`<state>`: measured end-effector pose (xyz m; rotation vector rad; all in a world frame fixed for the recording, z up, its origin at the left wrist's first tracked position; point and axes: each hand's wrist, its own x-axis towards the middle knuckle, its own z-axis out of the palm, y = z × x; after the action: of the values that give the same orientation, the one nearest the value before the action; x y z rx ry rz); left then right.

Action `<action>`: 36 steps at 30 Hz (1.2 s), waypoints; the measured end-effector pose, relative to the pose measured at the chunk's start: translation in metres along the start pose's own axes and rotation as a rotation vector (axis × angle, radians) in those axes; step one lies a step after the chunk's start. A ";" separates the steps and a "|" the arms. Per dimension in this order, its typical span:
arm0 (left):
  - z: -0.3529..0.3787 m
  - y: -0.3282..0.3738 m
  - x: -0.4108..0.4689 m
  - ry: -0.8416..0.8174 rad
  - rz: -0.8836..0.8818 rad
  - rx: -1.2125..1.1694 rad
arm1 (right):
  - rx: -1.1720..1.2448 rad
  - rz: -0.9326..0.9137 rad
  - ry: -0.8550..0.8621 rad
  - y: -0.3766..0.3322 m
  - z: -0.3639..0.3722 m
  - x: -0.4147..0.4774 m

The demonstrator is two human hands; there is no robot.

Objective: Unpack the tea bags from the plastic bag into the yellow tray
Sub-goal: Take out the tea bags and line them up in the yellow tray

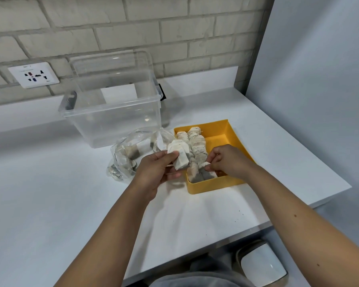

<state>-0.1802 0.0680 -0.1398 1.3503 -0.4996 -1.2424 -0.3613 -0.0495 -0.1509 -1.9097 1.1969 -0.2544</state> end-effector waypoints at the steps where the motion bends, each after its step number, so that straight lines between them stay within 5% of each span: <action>1: -0.001 -0.001 0.000 0.002 0.000 -0.002 | -0.001 0.002 -0.001 0.001 0.000 0.002; 10: -0.003 -0.005 -0.001 0.013 -0.004 -0.002 | -0.093 -0.006 0.000 0.003 -0.001 0.005; 16: 0.001 -0.006 -0.002 0.017 0.014 0.037 | 0.078 -0.189 0.358 -0.028 0.000 -0.017; 27: 0.015 -0.002 -0.008 -0.037 -0.007 -0.014 | -0.059 -0.162 0.179 -0.057 0.011 -0.031; 36: 0.013 0.000 -0.006 0.011 -0.009 -0.093 | 0.189 -0.175 0.088 -0.046 -0.007 -0.028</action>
<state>-0.1936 0.0671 -0.1350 1.2818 -0.4232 -1.2500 -0.3501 -0.0223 -0.1057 -1.8531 1.0241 -0.5318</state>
